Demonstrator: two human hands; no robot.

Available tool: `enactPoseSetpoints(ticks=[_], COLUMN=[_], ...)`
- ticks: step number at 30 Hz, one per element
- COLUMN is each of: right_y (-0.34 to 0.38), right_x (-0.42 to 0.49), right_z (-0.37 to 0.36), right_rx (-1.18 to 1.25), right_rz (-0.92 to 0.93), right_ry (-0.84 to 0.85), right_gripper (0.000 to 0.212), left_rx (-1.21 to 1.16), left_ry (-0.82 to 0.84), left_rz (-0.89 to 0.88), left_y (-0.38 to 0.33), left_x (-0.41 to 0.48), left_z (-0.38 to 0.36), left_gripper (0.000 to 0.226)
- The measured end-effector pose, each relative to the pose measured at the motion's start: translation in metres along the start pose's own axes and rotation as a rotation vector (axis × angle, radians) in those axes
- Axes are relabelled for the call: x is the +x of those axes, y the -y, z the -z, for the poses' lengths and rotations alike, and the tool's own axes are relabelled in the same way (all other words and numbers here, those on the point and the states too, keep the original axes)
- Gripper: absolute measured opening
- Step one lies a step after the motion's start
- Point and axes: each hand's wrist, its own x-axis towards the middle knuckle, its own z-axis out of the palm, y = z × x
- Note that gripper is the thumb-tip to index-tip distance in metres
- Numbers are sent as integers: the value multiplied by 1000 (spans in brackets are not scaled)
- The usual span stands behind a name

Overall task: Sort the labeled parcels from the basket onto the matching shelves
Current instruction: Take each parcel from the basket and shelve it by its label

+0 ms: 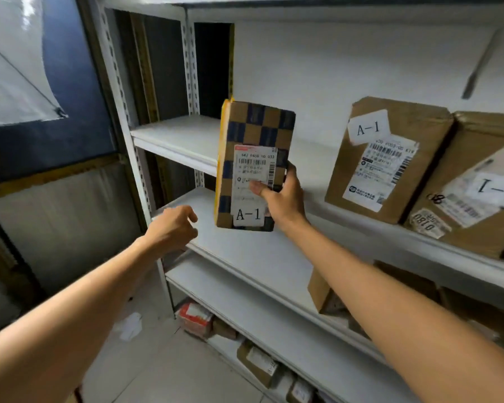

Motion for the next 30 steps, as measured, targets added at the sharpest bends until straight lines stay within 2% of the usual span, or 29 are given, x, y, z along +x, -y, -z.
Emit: enactPoseSetpoints(ticks=[6, 11, 15, 19, 22, 26, 30], right_y=[26, 0, -7, -4, 3, 6, -5], right_x=[71, 84, 92, 93, 81, 55, 33], right_z=[12, 24, 31, 30, 28, 21, 17], right_rx=[-89, -245, -234, -275, -401, -719, -953], right_rz=[155, 110, 44, -45, -85, -15, 113], right_ry=[-114, -239, -292, -316, -288, -349, -396], right_gripper=[78, 85, 86, 95, 103, 94, 61], left_rx=[27, 45, 8, -150, -294, -456, -483], left_ry=[-93, -66, -8, 104, 165, 219, 177], left_rz=[-96, -258, -358, -444, -450, -499, -531], left_y=[-43, -68, -81, -101, -120, -135, -140], left_x=[58, 89, 112, 126, 132, 136, 142], left_z=[43, 41, 39, 34, 27, 8, -7], left_gripper=[30, 29, 34, 59, 75, 68, 55])
